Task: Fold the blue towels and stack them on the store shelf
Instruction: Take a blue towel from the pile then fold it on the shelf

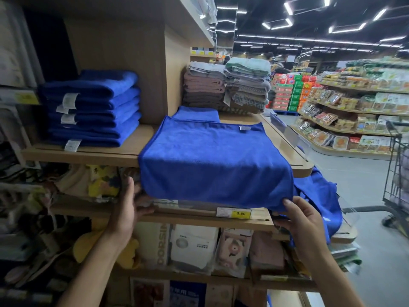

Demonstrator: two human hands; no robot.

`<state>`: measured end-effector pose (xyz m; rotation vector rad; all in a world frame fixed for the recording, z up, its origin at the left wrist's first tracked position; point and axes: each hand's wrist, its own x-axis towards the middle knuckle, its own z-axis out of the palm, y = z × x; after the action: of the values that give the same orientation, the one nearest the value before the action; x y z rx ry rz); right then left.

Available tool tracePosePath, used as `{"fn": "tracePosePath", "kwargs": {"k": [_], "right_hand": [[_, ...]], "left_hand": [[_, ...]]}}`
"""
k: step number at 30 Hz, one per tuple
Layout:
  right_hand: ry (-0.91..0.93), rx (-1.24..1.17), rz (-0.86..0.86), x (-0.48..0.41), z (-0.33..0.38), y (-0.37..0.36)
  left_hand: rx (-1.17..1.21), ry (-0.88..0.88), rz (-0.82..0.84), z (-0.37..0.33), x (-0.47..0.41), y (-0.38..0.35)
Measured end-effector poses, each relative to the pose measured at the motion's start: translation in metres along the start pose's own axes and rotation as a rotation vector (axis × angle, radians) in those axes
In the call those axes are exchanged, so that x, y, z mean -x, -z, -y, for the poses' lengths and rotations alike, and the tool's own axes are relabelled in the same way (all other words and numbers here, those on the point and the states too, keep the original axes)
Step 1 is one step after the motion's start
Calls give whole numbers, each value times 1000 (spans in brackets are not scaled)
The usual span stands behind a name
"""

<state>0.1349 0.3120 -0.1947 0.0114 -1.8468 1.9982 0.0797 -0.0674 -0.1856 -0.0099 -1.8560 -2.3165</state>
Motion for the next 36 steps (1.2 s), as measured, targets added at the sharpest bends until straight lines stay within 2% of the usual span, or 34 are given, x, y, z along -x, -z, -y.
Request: {"fn": "tracePosePath", "kwargs": {"k": [3, 7, 10, 12, 16, 18, 20, 23, 30, 33, 36], "right_hand": [[-22, -31, -15, 0, -3, 3], [-41, -75, -5, 0, -3, 4], [-60, -74, 7, 0, -5, 2], [-67, -73, 21, 0, -6, 1], [-101, -53, 15, 0, -5, 2], [-110, -51, -2, -1, -6, 3], [-108, -48, -9, -1, -6, 6], [-112, -48, 0, 1, -4, 7], [-132, -43, 11, 2, 8, 2], [-130, -6, 33, 5, 11, 1], [-124, -1, 32, 5, 12, 3]], "left_hand": [[-169, -80, 20, 0, -2, 15], [200, 12, 122, -2, -3, 34], [294, -18, 265, 1, -1, 41], [193, -44, 291, 3, 2, 39], [-326, -156, 273, 9, 7, 35], [-320, -160, 188, 12, 7, 39], [-244, -111, 105, 12, 7, 42], [-23, 82, 39, 12, 3, 43], [238, 356, 187, 7, -6, 48], [185, 368, 231, 2, -7, 45], [33, 291, 138, 4, -8, 42]]}}
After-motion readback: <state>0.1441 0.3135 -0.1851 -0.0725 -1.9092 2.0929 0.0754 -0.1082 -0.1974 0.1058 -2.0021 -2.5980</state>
